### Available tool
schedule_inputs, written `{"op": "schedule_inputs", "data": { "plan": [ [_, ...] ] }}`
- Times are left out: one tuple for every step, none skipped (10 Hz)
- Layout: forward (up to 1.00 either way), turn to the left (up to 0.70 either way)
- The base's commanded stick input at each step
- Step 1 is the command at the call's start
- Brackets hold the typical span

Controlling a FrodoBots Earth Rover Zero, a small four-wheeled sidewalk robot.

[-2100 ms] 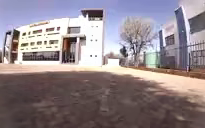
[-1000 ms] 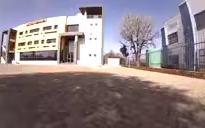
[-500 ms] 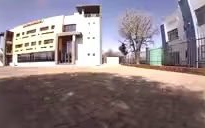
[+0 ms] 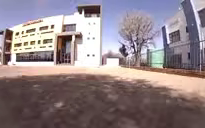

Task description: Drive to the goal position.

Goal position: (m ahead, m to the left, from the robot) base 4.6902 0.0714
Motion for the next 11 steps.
{"op": "schedule_inputs", "data": {
  "plan": [
    [1.0, 0.0],
    [1.0, 0.0],
    [1.0, 0.0],
    [1.0, 0.0],
    [1.0, 0.0],
    [1.0, 0.0],
    [1.0, 0.0],
    [1.0, 0.0],
    [1.0, 0.0],
    [1.0, 0.0],
    [1.0, 0.0]
  ]
}}
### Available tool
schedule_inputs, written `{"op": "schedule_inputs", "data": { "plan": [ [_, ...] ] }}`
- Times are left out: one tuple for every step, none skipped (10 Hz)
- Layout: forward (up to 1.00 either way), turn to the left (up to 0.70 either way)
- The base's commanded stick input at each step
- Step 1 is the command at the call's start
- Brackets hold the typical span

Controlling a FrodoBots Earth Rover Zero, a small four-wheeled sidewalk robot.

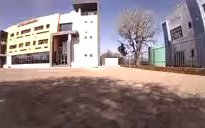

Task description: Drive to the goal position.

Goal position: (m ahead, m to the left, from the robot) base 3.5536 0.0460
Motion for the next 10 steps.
{"op": "schedule_inputs", "data": {
  "plan": [
    [1.0, 0.0],
    [1.0, 0.0],
    [1.0, 0.0],
    [1.0, 0.0],
    [1.0, 0.13],
    [1.0, 0.26],
    [1.0, 0.27],
    [1.0, 0.27],
    [1.0, 0.27],
    [1.0, 0.27]
  ]
}}
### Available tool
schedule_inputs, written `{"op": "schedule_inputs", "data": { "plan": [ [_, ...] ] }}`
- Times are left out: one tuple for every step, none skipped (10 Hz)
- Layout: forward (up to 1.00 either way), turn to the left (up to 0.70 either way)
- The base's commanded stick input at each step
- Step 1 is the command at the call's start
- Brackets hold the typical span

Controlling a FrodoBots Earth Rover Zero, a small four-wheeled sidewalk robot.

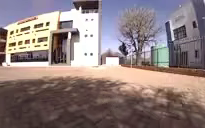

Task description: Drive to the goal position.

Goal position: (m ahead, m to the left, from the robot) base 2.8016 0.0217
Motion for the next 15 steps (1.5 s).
{"op": "schedule_inputs", "data": {
  "plan": [
    [1.0, 0.27],
    [1.0, 0.27],
    [1.0, 0.27],
    [1.0, 0.27],
    [1.0, 0.27],
    [1.0, 0.27],
    [1.0, 0.27],
    [1.0, 0.27],
    [0.8, 0.22],
    [0.34, 0.09],
    [0.12, 0.0],
    [0.59, 0.0],
    [1.0, 0.27],
    [1.0, 0.27],
    [1.0, 0.27]
  ]
}}
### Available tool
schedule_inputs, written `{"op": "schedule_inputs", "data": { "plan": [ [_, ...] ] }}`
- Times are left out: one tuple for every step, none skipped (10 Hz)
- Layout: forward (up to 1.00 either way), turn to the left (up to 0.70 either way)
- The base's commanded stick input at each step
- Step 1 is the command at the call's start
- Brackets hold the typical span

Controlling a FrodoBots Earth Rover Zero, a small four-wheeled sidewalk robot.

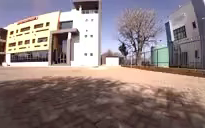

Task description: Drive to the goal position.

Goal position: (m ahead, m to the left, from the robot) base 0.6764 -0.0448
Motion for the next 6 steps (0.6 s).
{"op": "schedule_inputs", "data": {
  "plan": [
    [1.0, 0.27],
    [1.0, 0.27],
    [1.0, 0.27],
    [1.0, 0.27],
    [1.0, 0.27],
    [1.0, 0.27]
  ]
}}
